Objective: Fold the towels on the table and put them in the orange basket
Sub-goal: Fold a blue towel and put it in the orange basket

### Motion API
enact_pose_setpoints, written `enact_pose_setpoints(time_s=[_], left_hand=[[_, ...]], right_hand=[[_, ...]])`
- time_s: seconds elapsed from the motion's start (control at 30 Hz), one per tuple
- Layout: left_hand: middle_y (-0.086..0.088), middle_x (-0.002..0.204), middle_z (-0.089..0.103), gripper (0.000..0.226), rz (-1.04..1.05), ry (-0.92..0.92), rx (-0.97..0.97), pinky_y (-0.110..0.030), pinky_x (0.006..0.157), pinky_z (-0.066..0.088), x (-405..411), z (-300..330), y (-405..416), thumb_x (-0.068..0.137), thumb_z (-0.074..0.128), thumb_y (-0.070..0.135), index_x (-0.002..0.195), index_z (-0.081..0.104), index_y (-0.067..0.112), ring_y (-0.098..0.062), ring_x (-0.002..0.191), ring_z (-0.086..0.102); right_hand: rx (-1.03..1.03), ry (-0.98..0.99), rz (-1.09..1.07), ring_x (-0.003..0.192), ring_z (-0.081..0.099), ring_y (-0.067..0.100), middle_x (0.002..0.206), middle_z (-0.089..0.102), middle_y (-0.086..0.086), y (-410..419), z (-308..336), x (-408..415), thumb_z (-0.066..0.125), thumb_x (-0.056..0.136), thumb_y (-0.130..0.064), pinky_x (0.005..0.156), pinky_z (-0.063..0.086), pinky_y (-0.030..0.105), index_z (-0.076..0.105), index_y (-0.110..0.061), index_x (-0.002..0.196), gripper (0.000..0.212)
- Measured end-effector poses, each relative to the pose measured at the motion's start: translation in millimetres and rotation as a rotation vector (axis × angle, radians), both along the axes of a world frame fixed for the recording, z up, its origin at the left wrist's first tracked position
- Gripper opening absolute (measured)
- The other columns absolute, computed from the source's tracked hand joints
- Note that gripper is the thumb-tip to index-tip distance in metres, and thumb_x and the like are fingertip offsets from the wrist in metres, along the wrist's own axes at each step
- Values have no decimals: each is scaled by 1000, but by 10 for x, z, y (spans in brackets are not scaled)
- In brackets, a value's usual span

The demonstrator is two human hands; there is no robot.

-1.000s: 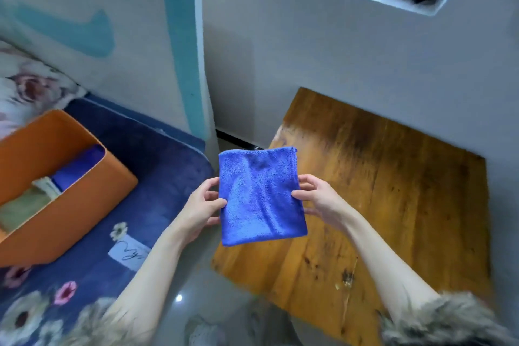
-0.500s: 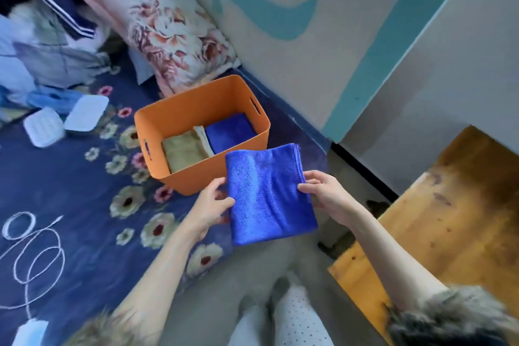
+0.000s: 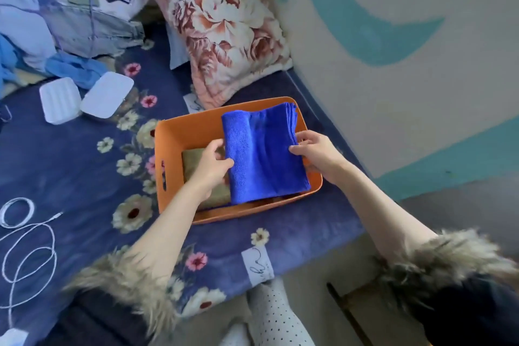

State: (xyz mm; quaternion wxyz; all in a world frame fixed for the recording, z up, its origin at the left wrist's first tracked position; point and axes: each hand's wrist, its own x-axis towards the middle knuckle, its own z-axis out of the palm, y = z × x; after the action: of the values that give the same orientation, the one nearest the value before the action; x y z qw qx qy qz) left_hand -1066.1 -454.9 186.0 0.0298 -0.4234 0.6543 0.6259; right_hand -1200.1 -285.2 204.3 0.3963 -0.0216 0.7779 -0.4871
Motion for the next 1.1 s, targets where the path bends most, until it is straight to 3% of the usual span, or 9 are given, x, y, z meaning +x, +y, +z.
enact_pose_setpoints(time_s=[0.07,0.2,0.27,0.4,0.53,0.63,0.77,0.87,1.1], left_hand=[[-4,104,51,49,9,-52,6,-41,75,51,-177,-234,-98,90,48,0,134,39,18,-17,85,55],[7,86,46,47,18,-142,15,-27,58,44,-391,-689,-134,90,49,0,133,40,19,-13,78,53],[7,83,48,46,10,-181,22,-30,59,45,-453,-907,-120,89,49,-1,131,43,18,-20,85,54],[1,78,53,47,0,-249,64,-46,74,55,-538,-1282,-120,86,50,-3,128,46,16,-29,89,60],[4,78,50,48,21,-273,112,-30,57,48,-581,-1495,-106,90,48,-3,133,42,17,-10,69,54],[4,79,51,48,31,-283,150,-25,54,45,-622,-1593,-117,91,48,-3,135,40,16,-5,69,53],[4,83,52,52,35,-293,172,-27,60,49,-634,-1712,-117,92,50,-1,139,36,17,-15,81,57],[4,87,53,50,55,-284,169,-29,65,50,-595,-1753,-94,92,50,-1,137,39,17,-18,86,57],[-3,101,58,43,151,-236,180,-34,84,52,-535,-1762,-169,92,50,-1,131,45,16,-19,97,59]], right_hand=[[72,-23,57,102,63,22,108,64,5,-179,-218,-209,59,87,-11,88,53,43,59,-17,113,27],[228,-17,114,100,62,27,112,62,7,-394,-666,-450,58,84,-10,85,54,43,58,-17,108,25],[308,22,154,97,60,26,103,59,4,-456,-859,-482,57,83,-10,81,51,39,54,-17,99,18],[416,64,207,91,58,25,95,57,6,-531,-1147,-487,52,84,-12,80,49,40,53,-8,106,23],[453,101,223,85,57,23,93,57,6,-560,-1332,-487,53,84,-13,74,49,37,49,-11,100,16],[492,135,244,77,53,20,82,50,-1,-567,-1394,-505,52,86,-15,65,43,31,44,-17,97,14],[519,162,260,64,48,13,77,47,-3,-575,-1433,-493,50,87,-11,50,35,24,41,-16,98,15],[542,174,280,64,47,13,87,50,2,-555,-1479,-470,49,87,-6,47,31,22,43,-14,103,19],[543,197,227,96,58,27,115,57,13,-542,-1485,-425,45,92,-5,72,47,30,44,-7,125,33]])
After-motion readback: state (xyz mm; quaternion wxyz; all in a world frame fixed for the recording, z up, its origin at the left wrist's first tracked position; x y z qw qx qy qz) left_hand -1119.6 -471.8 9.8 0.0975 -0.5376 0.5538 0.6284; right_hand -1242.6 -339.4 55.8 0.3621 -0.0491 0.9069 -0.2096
